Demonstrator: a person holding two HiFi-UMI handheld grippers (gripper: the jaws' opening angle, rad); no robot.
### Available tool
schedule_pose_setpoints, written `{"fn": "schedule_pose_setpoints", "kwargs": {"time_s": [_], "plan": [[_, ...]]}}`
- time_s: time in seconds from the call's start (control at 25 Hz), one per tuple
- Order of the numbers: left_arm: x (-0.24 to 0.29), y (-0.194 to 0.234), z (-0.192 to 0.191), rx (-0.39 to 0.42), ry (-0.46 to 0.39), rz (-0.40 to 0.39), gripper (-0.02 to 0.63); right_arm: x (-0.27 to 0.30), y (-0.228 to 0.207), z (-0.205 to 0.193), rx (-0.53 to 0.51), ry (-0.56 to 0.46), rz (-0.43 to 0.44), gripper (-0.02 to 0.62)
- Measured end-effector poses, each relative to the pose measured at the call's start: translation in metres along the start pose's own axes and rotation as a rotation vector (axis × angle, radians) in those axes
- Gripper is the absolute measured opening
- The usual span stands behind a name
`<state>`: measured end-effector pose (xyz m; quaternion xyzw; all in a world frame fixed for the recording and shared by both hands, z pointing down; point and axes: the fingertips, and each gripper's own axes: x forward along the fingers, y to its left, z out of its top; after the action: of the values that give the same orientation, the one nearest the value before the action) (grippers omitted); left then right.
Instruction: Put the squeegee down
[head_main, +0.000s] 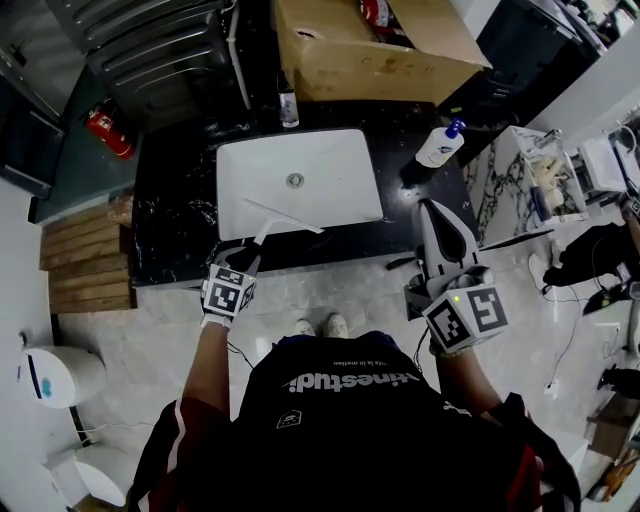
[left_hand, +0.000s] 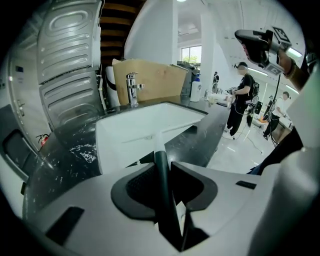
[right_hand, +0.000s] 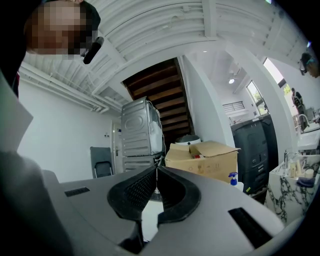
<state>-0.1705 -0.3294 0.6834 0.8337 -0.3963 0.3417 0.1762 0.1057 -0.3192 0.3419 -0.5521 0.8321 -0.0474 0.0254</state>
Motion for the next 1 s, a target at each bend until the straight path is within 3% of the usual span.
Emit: {"fn": "schedule_pose_setpoints", "kwargs": {"time_s": [0.12, 0.4, 0.64, 0.72, 0.8, 0.88, 1.0], "plan": [[-0.002, 0.001, 0.002, 0.018, 0.003, 0.016, 0.138, 0.002, -0.001, 0.000, 0.005, -0.003, 0.004, 0.040], [-0.019, 0.010, 0.011, -0.021, -0.042, 0.034, 0.184, 0.009, 0.004, 0.001, 0.011, -0.002, 0.026, 0.040], [-0.054, 0.024, 0.036, -0.048, -0.141, 0.097, 0.196, 0.011, 0.007, 0.004, 0.013, -0.011, 0.047, 0.040], [-0.078, 0.030, 0.060, -0.069, -0.234, 0.125, 0.196, 0.011, 0.007, 0.006, 0.015, -0.018, 0.053, 0.040], [-0.109, 0.034, 0.094, -0.112, -0.381, 0.129, 0.175, 0.013, 0.008, 0.008, 0.018, -0.025, 0.060, 0.040], [-0.146, 0.034, 0.132, -0.161, -0.558, 0.115, 0.062, 0.015, 0.011, 0.011, 0.019, -0.033, 0.072, 0.040], [-0.197, 0.028, 0.179, -0.171, -0.737, 0.145, 0.014, 0.019, 0.017, 0.016, 0.017, -0.041, 0.095, 0.040]]}}
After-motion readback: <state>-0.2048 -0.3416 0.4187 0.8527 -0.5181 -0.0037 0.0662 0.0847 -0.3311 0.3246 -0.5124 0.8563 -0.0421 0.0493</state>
